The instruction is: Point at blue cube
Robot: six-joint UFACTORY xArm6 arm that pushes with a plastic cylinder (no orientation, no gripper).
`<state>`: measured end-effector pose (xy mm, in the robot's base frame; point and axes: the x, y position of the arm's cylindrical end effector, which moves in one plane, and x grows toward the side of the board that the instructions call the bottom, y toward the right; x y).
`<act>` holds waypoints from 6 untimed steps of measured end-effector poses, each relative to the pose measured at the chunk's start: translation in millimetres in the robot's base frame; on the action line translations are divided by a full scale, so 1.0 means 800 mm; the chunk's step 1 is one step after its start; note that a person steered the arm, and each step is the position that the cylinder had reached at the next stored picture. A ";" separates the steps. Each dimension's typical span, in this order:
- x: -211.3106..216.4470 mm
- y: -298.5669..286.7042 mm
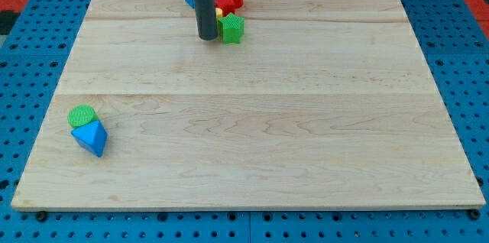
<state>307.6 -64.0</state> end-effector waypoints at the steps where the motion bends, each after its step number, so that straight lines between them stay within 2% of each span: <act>1: -0.015 -0.003; 2: -0.014 -0.026; 3: -0.028 -0.129; 4: -0.067 -0.187; 5: -0.124 -0.174; 6: -0.145 -0.141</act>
